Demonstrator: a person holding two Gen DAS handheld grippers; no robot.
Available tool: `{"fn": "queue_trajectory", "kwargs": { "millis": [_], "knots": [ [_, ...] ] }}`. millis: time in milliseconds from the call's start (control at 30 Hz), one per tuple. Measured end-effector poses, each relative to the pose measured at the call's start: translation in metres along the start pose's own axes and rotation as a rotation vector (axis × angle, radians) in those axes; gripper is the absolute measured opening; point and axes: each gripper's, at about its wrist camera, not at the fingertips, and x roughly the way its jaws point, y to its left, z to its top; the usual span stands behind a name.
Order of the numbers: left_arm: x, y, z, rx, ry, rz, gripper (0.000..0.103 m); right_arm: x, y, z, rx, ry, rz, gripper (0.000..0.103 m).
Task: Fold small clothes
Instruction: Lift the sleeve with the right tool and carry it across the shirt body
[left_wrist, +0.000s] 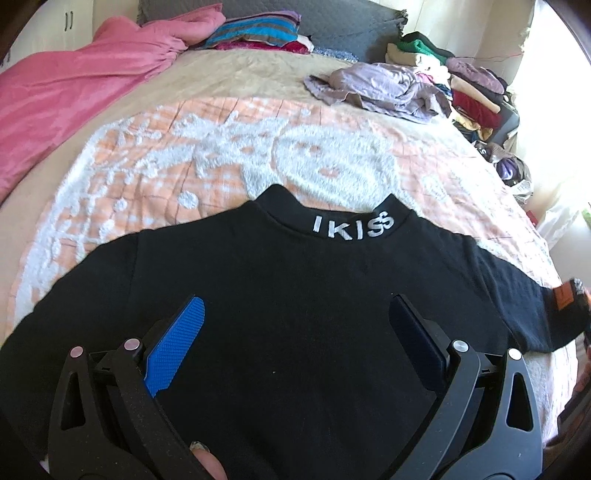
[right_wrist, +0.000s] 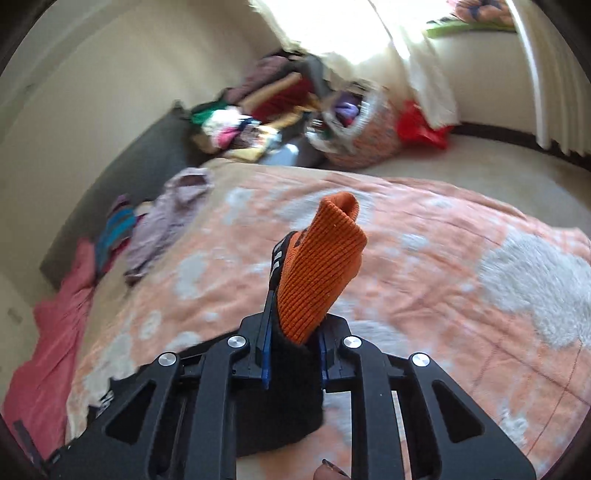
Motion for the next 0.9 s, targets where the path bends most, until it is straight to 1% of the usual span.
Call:
{"fn": "queue_trajectory", "kwargs": {
  "millis": [200, 333, 433, 633, 767, 900],
  "knots": [
    [-0.014, 0.003, 0.000, -0.006, -0.008, -0.032, 0.094, -0.025, 0.062, -0.003, -0.142, -0.034, 0.121, 0.016],
    [-0.021, 0.010, 0.000, -0.036, -0.005, -0.061, 0.094, -0.035, 0.101, -0.012, -0.206, -0.012, 0.210, 0.016],
    [-0.025, 0.014, -0.001, -0.039, -0.006, -0.083, 0.094, -0.039, 0.130, -0.022, -0.253, 0.009, 0.252, 0.016],
    [-0.027, 0.029, -0.004, -0.085, 0.005, -0.133, 0.094, -0.044, 0.175, -0.051, -0.342, 0.042, 0.304, 0.016],
    [-0.029, 0.038, -0.006, -0.116, 0.017, -0.165, 0.094, -0.038, 0.203, -0.074, -0.389, 0.083, 0.331, 0.016],
    [-0.031, 0.050, -0.008, -0.162, 0.017, -0.217, 0.094, -0.031, 0.225, -0.100, -0.433, 0.125, 0.351, 0.016]
  ]
}}
